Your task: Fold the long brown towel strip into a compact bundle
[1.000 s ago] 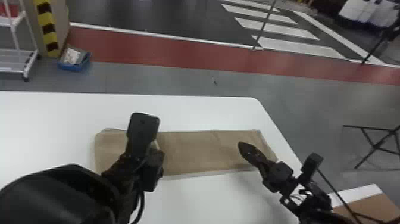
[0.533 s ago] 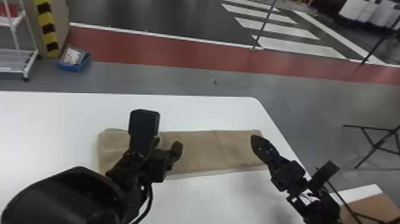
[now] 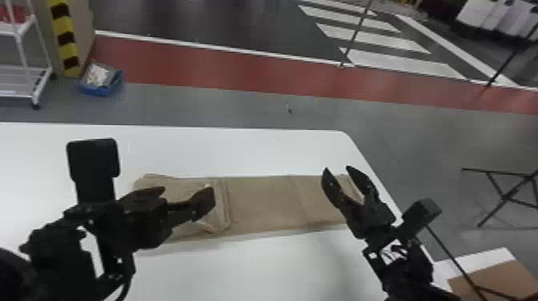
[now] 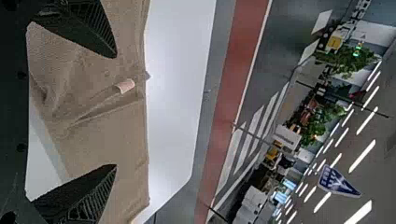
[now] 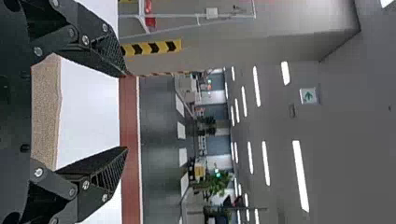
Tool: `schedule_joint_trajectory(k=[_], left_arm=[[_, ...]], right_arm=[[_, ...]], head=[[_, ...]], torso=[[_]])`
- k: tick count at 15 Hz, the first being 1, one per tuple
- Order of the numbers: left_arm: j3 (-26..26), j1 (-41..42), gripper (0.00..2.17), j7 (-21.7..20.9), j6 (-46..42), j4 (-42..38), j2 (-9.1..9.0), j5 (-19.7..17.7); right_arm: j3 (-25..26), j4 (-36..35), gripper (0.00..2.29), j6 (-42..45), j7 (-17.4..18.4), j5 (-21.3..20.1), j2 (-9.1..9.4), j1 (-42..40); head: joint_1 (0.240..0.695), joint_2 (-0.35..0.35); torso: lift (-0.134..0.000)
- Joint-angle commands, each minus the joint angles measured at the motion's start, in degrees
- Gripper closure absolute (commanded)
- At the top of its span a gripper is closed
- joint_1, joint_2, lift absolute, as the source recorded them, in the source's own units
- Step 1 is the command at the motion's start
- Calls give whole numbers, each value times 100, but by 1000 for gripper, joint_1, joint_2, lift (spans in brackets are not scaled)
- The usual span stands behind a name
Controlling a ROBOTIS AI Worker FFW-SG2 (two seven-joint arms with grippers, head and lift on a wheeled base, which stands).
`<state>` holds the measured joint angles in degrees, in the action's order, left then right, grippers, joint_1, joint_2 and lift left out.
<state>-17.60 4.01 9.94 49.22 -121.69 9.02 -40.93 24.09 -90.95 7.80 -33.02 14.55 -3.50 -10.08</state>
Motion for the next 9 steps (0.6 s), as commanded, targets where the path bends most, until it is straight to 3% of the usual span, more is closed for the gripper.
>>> schedule_joint_trajectory(k=[1, 3, 5, 7, 9], left_arm=[[-16, 21, 29, -89, 67, -30, 83, -82], [46, 21, 29, -80, 84, -30, 162, 112], [283, 74, 29, -89, 67, -12, 373, 261], [494, 144, 29, -142, 67, 67, 540, 296], [731, 320, 29, -388, 67, 146, 566, 305]], right_arm=[[-414, -433, 49, -336, 463, 250, 34, -196], [-414, -820, 53, -1409, 420, 302, 43, -196], [-458, -1110, 100, -2323, 428, 548, 51, -179], [-634, -1312, 215, -2850, 692, 619, 210, -117], [-845, -1505, 353, -3501, 815, 715, 355, -12]], head=[[695, -350], [695, -350], [695, -350], [695, -331], [695, -284]], torso=[[-125], [-125], [-125], [-125], [-125]])
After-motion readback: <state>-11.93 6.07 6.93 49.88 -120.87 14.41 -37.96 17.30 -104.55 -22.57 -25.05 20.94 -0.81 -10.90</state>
